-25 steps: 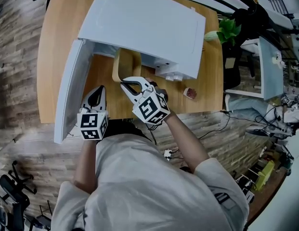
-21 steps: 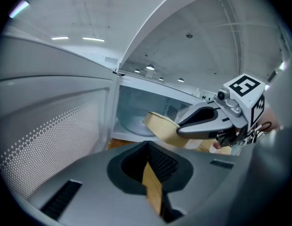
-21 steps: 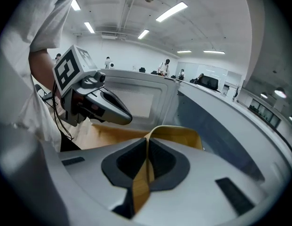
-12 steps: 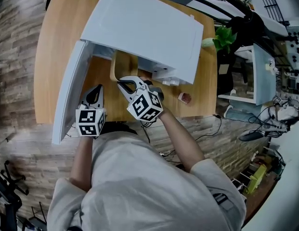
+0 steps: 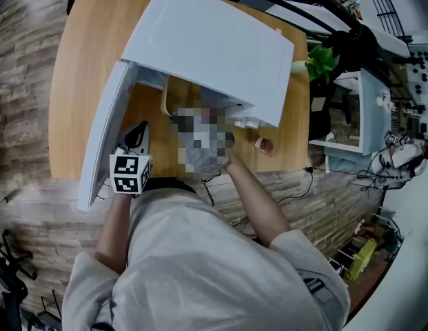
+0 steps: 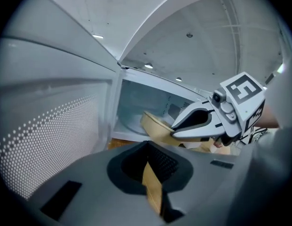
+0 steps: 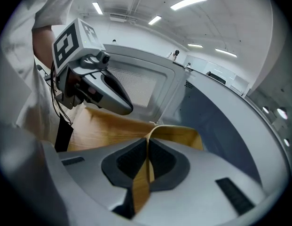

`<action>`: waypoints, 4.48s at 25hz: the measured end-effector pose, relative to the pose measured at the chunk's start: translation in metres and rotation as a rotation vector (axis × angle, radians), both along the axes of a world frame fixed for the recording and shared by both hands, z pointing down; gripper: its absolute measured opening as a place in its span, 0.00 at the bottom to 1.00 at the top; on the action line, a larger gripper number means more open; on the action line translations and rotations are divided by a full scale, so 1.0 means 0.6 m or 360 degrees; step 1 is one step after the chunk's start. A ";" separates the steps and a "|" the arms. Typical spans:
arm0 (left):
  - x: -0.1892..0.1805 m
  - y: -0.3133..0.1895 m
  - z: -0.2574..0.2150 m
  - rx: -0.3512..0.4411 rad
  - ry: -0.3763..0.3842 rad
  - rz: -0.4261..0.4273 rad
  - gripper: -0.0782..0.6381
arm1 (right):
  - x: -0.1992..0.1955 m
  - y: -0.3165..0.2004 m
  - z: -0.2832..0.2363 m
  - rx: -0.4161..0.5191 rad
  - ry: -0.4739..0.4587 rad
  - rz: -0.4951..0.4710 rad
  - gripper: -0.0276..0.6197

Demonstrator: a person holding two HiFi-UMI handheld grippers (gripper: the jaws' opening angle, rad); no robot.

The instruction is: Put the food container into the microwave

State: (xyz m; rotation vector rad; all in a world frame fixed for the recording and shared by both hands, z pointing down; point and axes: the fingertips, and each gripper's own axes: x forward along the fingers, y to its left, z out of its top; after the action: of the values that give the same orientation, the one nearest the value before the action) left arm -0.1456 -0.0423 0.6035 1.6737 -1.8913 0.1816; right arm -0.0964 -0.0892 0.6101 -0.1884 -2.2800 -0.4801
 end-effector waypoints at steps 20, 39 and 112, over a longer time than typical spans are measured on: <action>0.000 -0.015 0.016 -0.0018 -0.0040 0.0097 0.13 | -0.016 -0.028 0.024 0.0296 0.0079 -0.0040 0.09; -0.006 -0.024 0.016 -0.0026 -0.0085 0.0124 0.13 | -0.044 -0.066 0.036 0.0487 0.0060 0.0024 0.09; 0.003 -0.010 0.060 -0.0121 -0.0076 0.0113 0.13 | -0.118 -0.174 0.076 0.0788 0.0088 0.0098 0.10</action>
State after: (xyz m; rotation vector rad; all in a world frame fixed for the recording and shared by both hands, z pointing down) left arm -0.1438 -0.0481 0.6393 1.7000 -1.8374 0.3210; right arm -0.1674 -0.1933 0.6557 0.1151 -2.0353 -0.9718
